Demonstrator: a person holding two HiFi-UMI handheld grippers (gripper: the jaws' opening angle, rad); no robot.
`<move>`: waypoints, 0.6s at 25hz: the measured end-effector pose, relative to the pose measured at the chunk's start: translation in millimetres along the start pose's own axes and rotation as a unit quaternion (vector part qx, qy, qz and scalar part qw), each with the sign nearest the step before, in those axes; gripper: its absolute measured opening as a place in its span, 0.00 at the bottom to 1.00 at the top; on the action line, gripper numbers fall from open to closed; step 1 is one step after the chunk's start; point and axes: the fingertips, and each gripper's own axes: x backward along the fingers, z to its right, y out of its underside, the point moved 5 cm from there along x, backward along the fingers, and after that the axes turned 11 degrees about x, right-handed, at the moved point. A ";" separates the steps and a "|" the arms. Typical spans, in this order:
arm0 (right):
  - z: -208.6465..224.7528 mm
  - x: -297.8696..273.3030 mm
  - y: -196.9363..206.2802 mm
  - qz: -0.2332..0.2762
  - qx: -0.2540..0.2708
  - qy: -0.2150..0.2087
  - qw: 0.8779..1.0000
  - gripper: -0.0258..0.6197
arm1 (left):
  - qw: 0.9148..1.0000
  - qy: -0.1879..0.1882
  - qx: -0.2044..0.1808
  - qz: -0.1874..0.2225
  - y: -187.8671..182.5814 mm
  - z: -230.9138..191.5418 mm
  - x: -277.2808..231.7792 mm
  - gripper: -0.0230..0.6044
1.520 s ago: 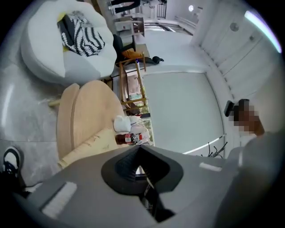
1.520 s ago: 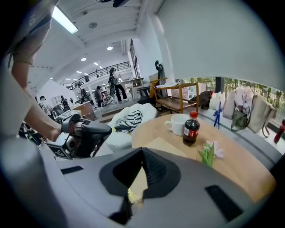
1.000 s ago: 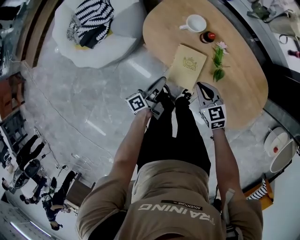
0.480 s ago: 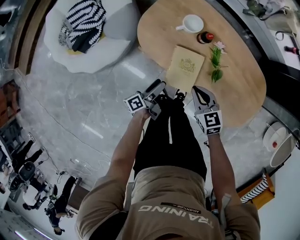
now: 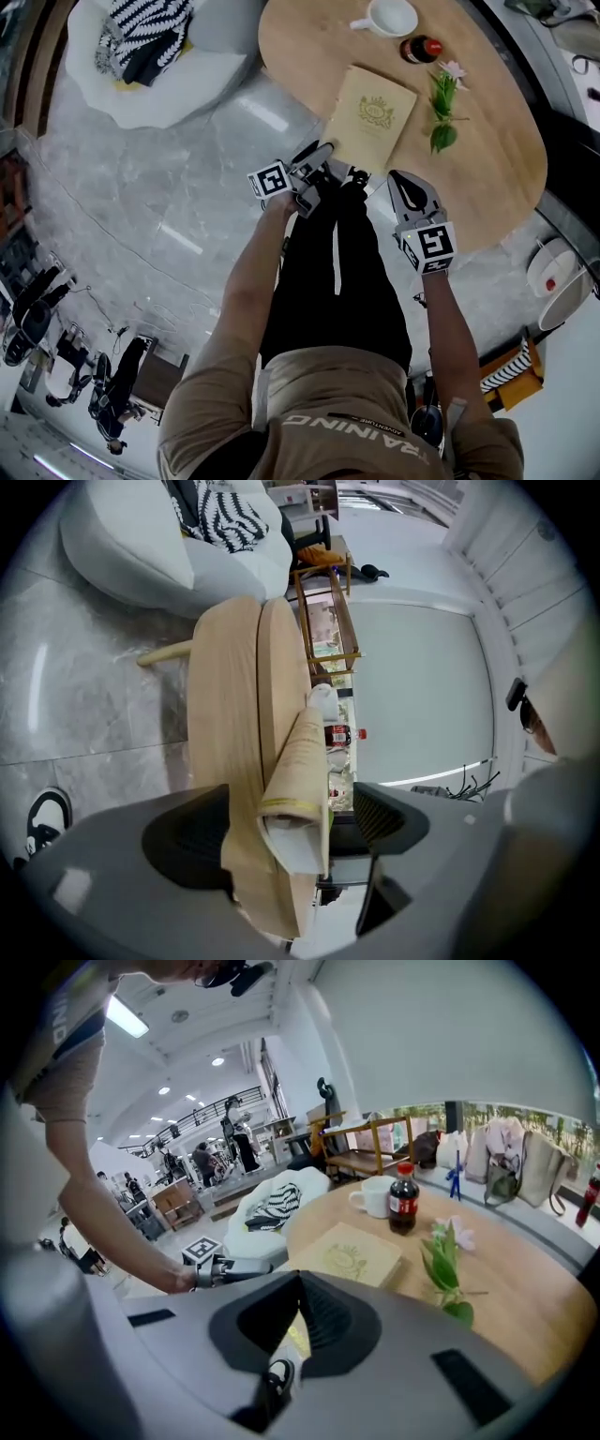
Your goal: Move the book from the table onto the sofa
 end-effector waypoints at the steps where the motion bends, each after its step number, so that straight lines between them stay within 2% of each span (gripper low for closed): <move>1: 1.2 1.9 5.1 -0.002 -0.006 0.000 1.000 0.05 | 1.000 0.001 -0.011 -0.004 0.7 -2.0 -4.3 0.67; 3: 2.2 3.9 14.2 -0.004 -0.016 0.000 1.000 0.05 | 1.000 0.007 -0.025 -0.009 -0.5 -3.7 -11.1 0.67; 10: -2.3 6.3 33.4 -0.006 -0.027 -0.010 1.000 0.05 | 0.999 0.023 -0.030 -0.023 5.9 -8.5 -24.7 0.65; 11: -3.1 6.5 35.0 -0.005 -0.029 -0.011 0.999 0.05 | 0.999 0.034 -0.022 -0.018 6.3 -7.0 -24.9 0.58; 12: -4.1 7.4 36.9 -0.004 -0.033 -0.011 0.999 0.05 | 0.999 0.048 -0.015 -0.012 6.7 -3.8 -25.4 0.44; 13: -5.7 8.7 39.1 -0.003 -0.037 -0.011 0.999 0.05 | 0.998 0.060 -0.010 -0.007 7.5 -0.2 -25.8 0.40; 15: -9.7 11.3 43.5 -0.005 -0.042 -0.012 0.999 0.05 | 0.998 0.068 -0.007 -0.007 10.7 2.8 -25.6 0.40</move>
